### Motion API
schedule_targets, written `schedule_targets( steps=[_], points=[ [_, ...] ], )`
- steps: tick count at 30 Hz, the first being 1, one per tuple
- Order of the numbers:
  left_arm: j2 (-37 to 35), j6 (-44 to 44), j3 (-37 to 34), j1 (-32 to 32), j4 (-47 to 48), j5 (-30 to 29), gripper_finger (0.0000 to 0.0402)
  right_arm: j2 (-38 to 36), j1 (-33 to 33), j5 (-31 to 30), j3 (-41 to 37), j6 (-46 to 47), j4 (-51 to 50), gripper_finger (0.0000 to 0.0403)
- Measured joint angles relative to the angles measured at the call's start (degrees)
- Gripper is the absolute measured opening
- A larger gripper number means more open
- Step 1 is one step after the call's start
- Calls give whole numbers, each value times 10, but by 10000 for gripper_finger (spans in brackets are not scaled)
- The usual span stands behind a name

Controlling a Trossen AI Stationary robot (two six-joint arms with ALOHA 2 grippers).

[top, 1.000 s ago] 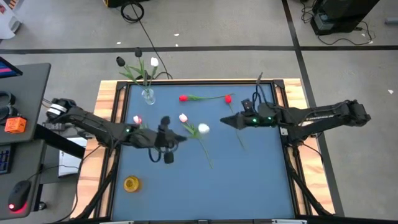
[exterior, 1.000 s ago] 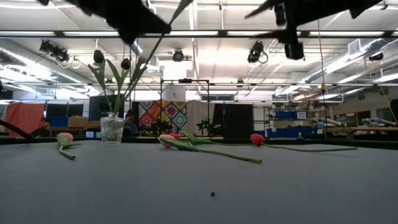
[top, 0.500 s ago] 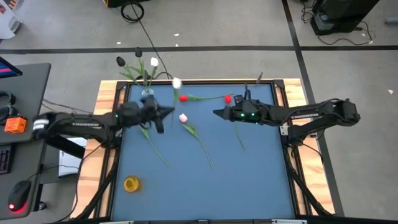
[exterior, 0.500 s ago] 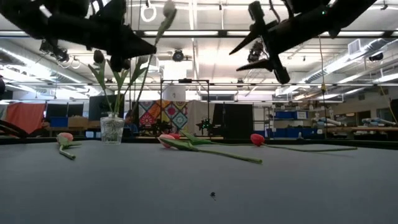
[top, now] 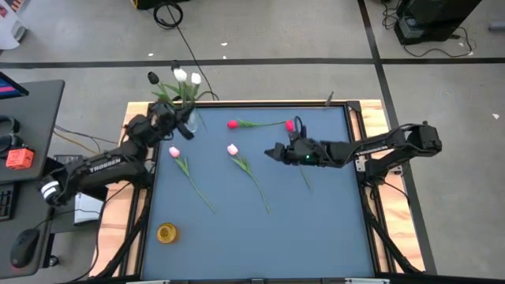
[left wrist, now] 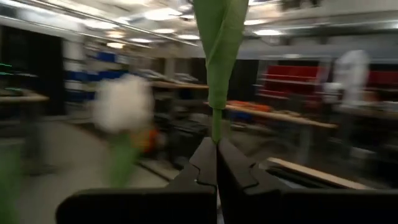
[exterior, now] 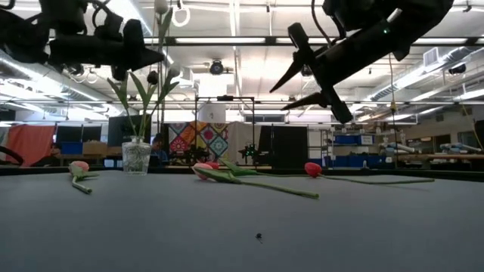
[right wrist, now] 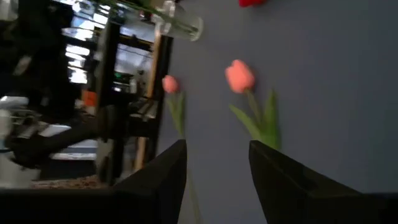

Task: Sort flowers into vase by color
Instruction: Put the white tulip into the transparent vase

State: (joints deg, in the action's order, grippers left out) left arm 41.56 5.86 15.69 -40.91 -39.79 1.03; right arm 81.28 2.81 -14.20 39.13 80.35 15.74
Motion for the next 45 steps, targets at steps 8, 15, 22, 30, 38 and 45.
schedule_targets(
  steps=[8, 15, 22, 30, 38, 45],
  points=[
    [0, -27, 8, -85, 24, -49, 0, 12, -18, -42, 0, 39, -16, 169],
    [-6, -56, 8, -93, 47, -67, 0, 9, -5, -31, 0, 52, -30, 168],
    [-11, -82, 9, -106, 64, -94, 0, 7, 16, -16, 0, 33, -30, 168],
    [-11, -52, 9, -124, 77, -94, 0, 7, 59, 35, 0, -8, -30, 168],
    [-12, -35, 8, -124, 35, -101, 0, 6, 90, 79, 0, -24, -16, 168],
    [-11, -7, 8, -121, 83, -104, 0, 6, 97, 90, 0, -44, -12, 168]
  ],
)
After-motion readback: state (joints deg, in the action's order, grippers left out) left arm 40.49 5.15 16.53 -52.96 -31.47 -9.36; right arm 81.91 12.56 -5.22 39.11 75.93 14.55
